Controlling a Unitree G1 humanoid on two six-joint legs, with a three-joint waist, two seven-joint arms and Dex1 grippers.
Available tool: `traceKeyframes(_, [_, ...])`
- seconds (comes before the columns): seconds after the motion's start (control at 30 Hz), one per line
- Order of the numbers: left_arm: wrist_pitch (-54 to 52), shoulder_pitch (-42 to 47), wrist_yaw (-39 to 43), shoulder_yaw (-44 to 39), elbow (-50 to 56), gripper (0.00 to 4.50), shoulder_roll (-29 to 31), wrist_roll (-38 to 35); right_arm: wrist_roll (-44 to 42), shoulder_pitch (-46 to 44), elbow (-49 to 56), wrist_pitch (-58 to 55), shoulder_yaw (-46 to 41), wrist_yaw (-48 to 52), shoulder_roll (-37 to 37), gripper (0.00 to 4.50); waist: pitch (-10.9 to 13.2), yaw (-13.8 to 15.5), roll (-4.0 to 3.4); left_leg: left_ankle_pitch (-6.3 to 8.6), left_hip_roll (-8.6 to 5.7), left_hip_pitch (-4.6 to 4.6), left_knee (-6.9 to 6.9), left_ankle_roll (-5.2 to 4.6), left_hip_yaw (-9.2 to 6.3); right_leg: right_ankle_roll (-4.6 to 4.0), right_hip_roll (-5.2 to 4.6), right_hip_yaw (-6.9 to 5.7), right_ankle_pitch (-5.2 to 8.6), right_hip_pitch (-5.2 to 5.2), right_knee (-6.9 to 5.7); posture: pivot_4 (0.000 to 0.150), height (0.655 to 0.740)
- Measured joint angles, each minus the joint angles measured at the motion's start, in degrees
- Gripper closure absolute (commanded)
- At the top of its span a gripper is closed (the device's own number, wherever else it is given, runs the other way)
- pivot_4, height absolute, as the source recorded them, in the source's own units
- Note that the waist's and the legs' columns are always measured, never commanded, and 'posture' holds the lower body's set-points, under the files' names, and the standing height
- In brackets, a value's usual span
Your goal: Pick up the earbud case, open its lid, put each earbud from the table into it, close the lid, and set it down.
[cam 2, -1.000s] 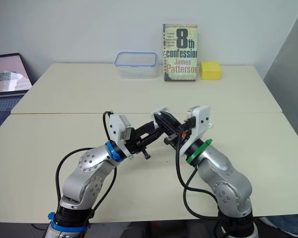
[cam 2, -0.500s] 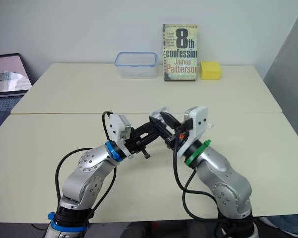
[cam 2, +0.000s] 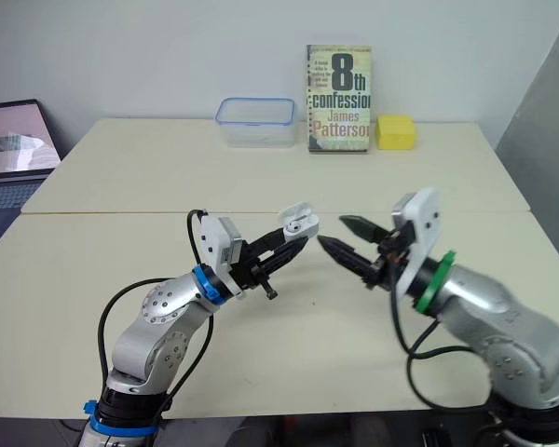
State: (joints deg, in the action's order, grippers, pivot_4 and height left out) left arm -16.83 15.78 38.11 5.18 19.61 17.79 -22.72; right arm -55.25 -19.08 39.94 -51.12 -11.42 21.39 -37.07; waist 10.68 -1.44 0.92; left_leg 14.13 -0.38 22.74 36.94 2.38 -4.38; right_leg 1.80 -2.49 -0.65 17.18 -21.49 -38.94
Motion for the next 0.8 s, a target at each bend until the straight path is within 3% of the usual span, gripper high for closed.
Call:
traceKeyframes(0.07, [0.4,-0.1,0.2,0.0,-0.1,3.70,0.1,0.0,2.2,0.8,-2.5,-0.1,-0.6,1.3,-3.9,1.85,0.0,0.1,0.00,0.00,0.00,0.01,-0.01,0.00,0.04,0.00,0.01,0.01,0.00,0.00,-0.01,0.150,0.7400])
traceKeyframes(0.13, [1.1,-0.3,0.3,0.0,-0.2,3.70,0.3,0.1,7.3,3.0,-5.9,1.5,-0.3,1.9,-6.5,1.48,0.0,0.1,0.01,0.00,0.00,0.02,0.00,0.00,0.06,0.00,0.03,0.00,0.00,0.00,0.00,0.150,0.7400])
traceKeyframes(0.3, [2.0,-0.5,0.8,0.1,-1.2,3.70,0.6,0.5,22.1,4.2,-15.4,7.7,4.0,-2.5,-4.8,0.00,0.0,-0.1,0.01,0.00,0.01,-0.04,-0.01,0.01,0.13,0.00,0.09,0.05,0.00,-0.03,-0.03,0.150,0.7400])
traceKeyframes(0.5, [2.6,-0.3,1.3,0.4,-2.1,3.70,0.6,1.1,33.9,-0.8,-25.2,11.6,10.7,-10.1,5.7,0.00,0.0,-0.2,0.00,-0.01,0.05,-0.01,-0.02,0.03,0.08,0.00,0.14,0.07,0.00,-0.10,-0.05,0.150,0.7400])
traceKeyframes(0.8, [3.5,-0.1,1.4,0.2,-2.5,3.70,1.0,1.3,44.7,-9.2,-41.4,16.0,12.9,-18.9,18.0,0.00,0.0,-0.1,-0.01,-0.02,0.06,0.06,-0.01,0.04,0.12,-0.04,0.08,0.10,-0.02,-0.21,-0.08,0.150,0.7400])
